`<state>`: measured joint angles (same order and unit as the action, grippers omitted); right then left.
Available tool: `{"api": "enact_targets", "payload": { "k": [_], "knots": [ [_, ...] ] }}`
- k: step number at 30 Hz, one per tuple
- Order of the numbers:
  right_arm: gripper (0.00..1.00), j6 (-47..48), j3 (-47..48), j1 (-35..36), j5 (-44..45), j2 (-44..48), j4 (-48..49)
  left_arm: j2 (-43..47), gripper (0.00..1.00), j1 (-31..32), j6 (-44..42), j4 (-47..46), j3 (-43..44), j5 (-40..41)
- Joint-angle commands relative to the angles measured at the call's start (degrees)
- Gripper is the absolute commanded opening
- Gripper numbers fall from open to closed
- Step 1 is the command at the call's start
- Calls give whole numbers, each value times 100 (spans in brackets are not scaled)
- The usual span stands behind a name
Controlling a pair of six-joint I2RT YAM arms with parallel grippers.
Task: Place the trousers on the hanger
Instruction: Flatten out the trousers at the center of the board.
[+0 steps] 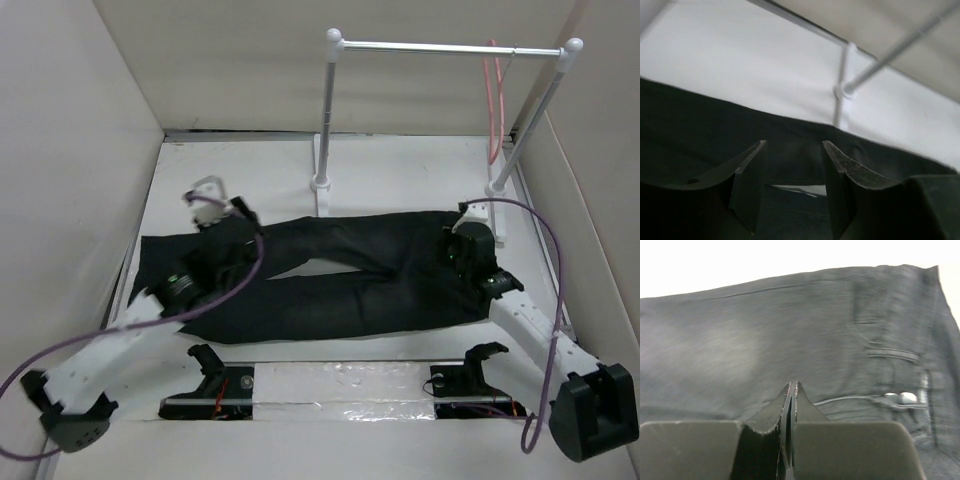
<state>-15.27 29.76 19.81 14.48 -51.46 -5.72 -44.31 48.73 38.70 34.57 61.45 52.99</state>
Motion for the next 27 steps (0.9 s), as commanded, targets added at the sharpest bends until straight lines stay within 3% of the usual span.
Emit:
{"api": "enact_targets", "payload": {
  "k": [1,4,6,10,11,16,22,27],
  "knots": [
    [2,-196,232,-913,-206,-328,571,-1005,42,57,-495,-2351,-588,-1728],
    [17,-397,40,-1793,-481,-469,1220,-1857,38,601,-548,-3330,-758,-2101],
    [35,-503,3,-2207,-560,-820,1678,-2673,38,1249,-713,-3421,-400,-1742],
    [50,-652,442,-2622,-517,-1883,1670,-3713,40,1945,-889,-3421,217,-1336],
    [51,-644,530,-2945,-1065,-2111,1740,-3803,41,1947,-925,-3639,218,-1405],
    [53,-741,978,-3527,-1851,-3306,1926,-3839,43,1737,-987,-4457,-421,-2292],
    [54,-442,1761,-3599,-2370,-4037,1521,-3673,43,1350,-1154,-5090,-1028,-2539],
    [47,-495,1990,-3599,-2652,-4478,1477,-3374,43,885,-1233,-5469,-1600,-2847]
  ]
}}
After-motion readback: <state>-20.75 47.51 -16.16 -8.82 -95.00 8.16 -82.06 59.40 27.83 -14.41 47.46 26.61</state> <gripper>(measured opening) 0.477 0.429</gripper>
